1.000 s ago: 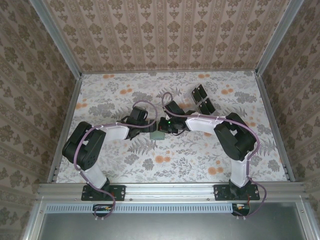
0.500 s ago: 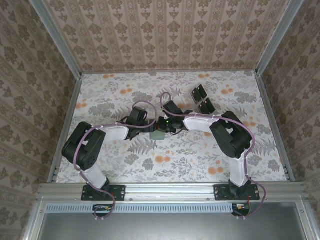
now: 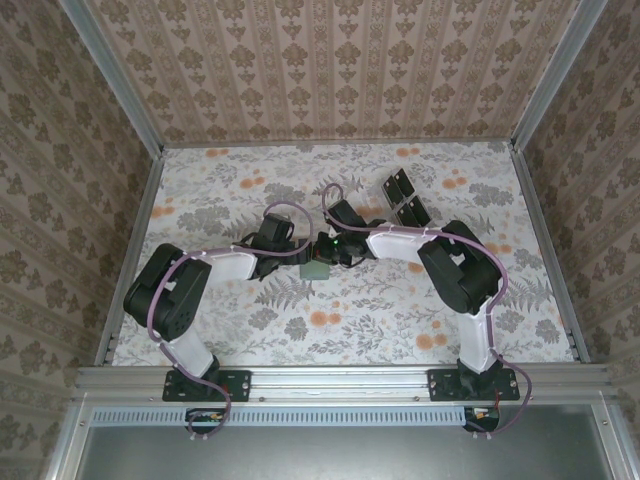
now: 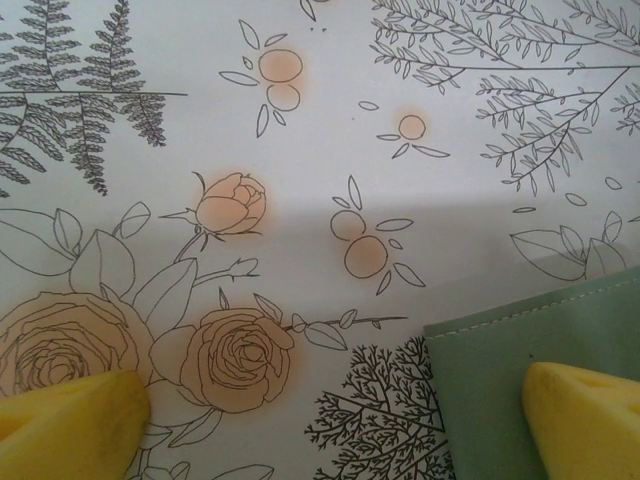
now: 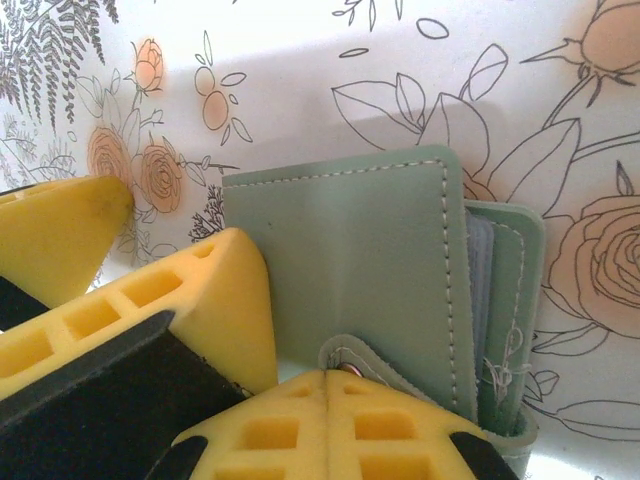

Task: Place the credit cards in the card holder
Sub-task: Close the button on the card holder.

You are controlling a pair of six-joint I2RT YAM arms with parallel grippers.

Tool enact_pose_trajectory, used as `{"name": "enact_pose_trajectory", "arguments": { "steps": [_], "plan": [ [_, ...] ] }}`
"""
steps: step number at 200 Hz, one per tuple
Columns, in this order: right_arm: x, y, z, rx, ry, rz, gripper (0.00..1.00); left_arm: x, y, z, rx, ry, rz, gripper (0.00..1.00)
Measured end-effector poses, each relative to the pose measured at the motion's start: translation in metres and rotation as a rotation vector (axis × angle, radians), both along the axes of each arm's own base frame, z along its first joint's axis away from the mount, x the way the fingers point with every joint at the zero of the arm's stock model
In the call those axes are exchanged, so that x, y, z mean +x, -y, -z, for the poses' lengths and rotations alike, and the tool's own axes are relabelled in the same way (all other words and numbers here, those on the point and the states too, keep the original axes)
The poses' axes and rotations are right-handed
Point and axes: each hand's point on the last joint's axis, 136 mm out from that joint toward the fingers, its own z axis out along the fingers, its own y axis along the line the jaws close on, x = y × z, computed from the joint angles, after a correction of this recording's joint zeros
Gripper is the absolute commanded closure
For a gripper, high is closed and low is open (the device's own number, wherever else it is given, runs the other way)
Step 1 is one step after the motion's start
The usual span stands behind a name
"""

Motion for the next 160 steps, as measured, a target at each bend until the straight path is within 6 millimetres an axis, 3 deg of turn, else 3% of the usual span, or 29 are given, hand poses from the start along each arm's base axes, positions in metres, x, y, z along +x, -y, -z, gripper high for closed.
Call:
{"name": "enact_pose_trajectory", "arguments": {
  "steps": [49, 63, 129, 153, 160],
  "plan": [
    [0.0, 0.0, 0.001, -0.003, -0.041, -0.003, 1.0, 0.0, 0.0, 0.0, -0.007, 0.001, -0.008, 0.0],
    [-0.001, -0.001, 0.0, 0.005, -0.039, -0.005, 0.87, 0.0, 0.0, 0.0, -0.008, 0.001, -0.008, 0.0],
    [0.006, 0.004, -0.016, 0.019, 0.026, -0.043, 0.47, 0.005, -0.005, -0.008, -0.086, -0.036, -0.029, 0.0],
    [0.01, 0.0, -0.035, 0.044, 0.081, -0.067, 0.35, 0.007, -0.014, -0.013, -0.102, -0.055, -0.046, 0.0],
    [0.011, -0.002, -0.046, 0.058, 0.109, -0.075, 0.27, 0.007, -0.018, -0.016, -0.102, -0.058, -0.053, 0.0]
  ]
}}
